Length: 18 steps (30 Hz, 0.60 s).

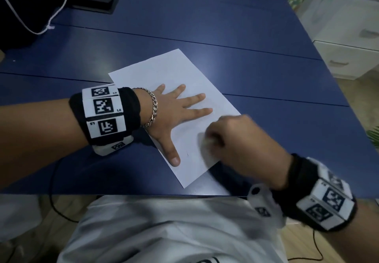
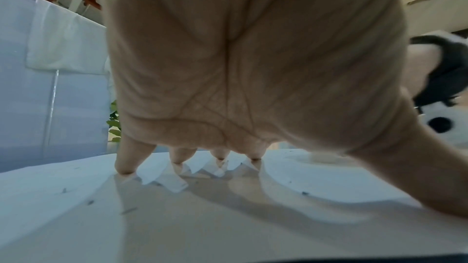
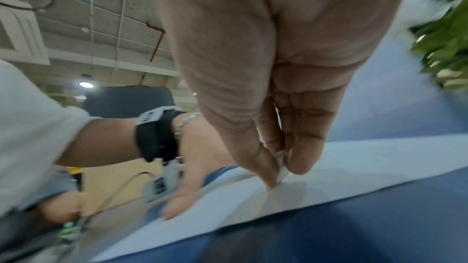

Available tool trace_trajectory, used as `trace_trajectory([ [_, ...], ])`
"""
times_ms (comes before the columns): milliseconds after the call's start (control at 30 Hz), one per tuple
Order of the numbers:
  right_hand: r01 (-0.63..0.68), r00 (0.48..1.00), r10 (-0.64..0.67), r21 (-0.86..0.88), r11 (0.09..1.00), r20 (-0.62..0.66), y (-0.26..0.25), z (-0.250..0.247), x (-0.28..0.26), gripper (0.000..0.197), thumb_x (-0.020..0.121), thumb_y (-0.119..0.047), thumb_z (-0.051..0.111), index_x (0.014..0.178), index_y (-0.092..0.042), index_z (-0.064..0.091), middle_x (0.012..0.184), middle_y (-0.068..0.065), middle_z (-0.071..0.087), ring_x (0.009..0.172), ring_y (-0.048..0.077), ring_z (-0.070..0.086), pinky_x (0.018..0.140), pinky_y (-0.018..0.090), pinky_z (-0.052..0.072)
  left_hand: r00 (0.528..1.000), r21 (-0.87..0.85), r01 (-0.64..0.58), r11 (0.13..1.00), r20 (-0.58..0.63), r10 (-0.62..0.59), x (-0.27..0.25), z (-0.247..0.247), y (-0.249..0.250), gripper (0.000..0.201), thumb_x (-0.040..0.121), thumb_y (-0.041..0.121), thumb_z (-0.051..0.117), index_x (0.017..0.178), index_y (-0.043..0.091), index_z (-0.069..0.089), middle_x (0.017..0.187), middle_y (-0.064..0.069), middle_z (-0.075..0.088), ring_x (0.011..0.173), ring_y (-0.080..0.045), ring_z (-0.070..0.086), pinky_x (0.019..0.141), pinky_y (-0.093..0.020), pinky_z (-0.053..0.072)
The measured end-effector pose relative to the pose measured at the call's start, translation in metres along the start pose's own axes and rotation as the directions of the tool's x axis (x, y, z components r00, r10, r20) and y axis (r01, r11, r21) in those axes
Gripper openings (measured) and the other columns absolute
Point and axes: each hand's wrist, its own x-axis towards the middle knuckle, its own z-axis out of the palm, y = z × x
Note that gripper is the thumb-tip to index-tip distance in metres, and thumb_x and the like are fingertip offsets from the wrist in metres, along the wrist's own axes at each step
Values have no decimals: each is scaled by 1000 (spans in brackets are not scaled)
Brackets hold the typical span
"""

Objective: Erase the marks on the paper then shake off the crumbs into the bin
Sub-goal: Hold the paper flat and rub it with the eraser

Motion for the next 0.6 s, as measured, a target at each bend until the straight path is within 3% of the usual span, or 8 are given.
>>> trace_trajectory([
  [67,-95,991,96,15,995,-90,19,-9,2,9,90,-22,61,85,-17,67,81,-3,63,78,23,60,73,39,53,1000,0,4,1000,5,-4,-1,-1,1,154,45,97,71,149,56,-35,162,18,-43,155,-39,-27,120,-75,0],
  [133,-98,985,97,0,995,-143,14,-9,1,10,90,-21,60,83,-15,64,80,0,62,77,26,60,71,41,53,1000,-7,5,1000,12,-5,-1,-1,1,154,46,96,72,148,56,-35,161,18,-44,155,-39,-28,119,-75,-1],
  [300,86,996,-86,1,996,25,-34,10,-4,17,92,-17,53,74,-17,55,78,1,54,70,25,53,65,36,45,1000,3,5,1000,15,-5,0,-2,2,154,44,97,72,147,57,-36,162,17,-43,155,-40,-27,119,-76,1],
  [367,47,997,-45,-37,998,56,-19,3,3,18,90,-19,55,73,-17,55,74,0,56,69,24,53,64,35,44,1000,2,5,1000,21,-5,-1,-2,2,154,45,96,72,148,57,-36,161,17,-43,155,-40,-27,120,-76,1],
  [467,-85,995,81,-64,994,-55,11,-10,10,11,87,-19,58,79,-14,64,76,3,63,75,28,59,70,40,52,1000,0,4,1000,19,-4,0,-2,2,154,43,98,71,146,58,-37,160,19,-44,155,-40,-28,119,-76,2],
  [533,-84,993,77,-74,994,-92,1,-7,9,12,89,-19,56,82,-12,64,79,3,62,77,29,59,70,40,52,1000,-4,9,1000,19,-9,1,-2,1,155,42,98,71,147,58,-36,161,18,-44,154,-40,-28,119,-76,2],
  [600,1,1000,-3,-49,999,-23,-30,7,5,16,93,-20,54,86,-14,66,83,2,59,76,27,57,69,36,47,1000,1,10,1000,21,-10,0,-2,2,155,44,97,72,148,56,-36,161,17,-44,154,-41,-28,120,-76,3],
])
